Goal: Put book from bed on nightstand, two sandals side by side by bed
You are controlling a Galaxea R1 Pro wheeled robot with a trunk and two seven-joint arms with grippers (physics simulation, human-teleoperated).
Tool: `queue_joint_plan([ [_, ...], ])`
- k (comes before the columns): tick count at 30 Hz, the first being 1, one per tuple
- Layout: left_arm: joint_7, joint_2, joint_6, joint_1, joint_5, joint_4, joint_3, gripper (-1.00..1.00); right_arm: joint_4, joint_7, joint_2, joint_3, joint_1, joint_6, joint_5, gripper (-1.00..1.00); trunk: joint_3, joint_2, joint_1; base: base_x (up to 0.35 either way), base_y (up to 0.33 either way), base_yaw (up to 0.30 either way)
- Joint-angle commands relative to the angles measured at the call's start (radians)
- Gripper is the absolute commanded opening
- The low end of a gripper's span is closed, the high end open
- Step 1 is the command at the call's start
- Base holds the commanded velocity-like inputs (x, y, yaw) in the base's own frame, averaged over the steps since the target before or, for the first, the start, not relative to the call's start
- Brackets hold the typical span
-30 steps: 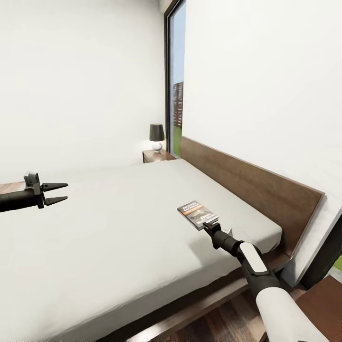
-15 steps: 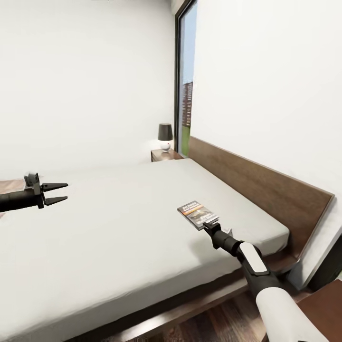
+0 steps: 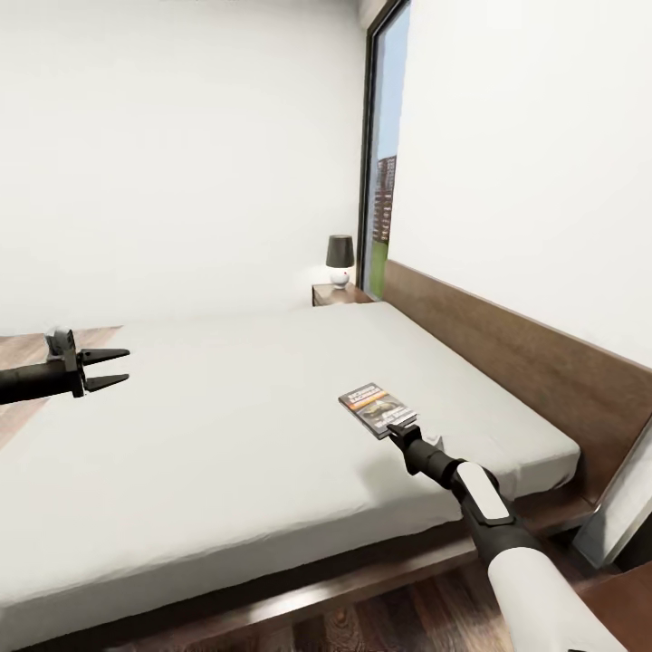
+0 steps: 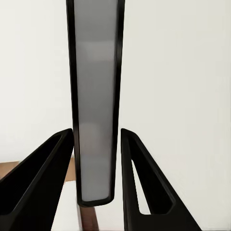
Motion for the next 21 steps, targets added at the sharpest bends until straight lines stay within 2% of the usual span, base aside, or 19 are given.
queue_joint_plan([
  [1,-0.007,-0.001,0.011,-0.001,-0.011,0.000,0.006,1.00,0.000,0.002,0.001,-0.006,-0.001,0.007,-0.001,-1.00,-0.001,-0.001,0.000,-0.102,-0.003,0.182],
  [13,-0.008,0.000,0.011,-0.001,-0.011,0.000,0.006,1.00,0.000,0.002,0.001,-0.006,-0.001,0.007,-0.001,-1.00,-0.001,-0.001,0.000,-0.096,-0.001,0.182],
  [21,-0.006,0.001,0.011,-0.001,-0.011,0.000,0.006,1.00,0.000,0.002,0.001,-0.007,-0.001,0.007,-0.001,-1.00,-0.001,-0.001,0.000,-0.023,0.000,0.181],
])
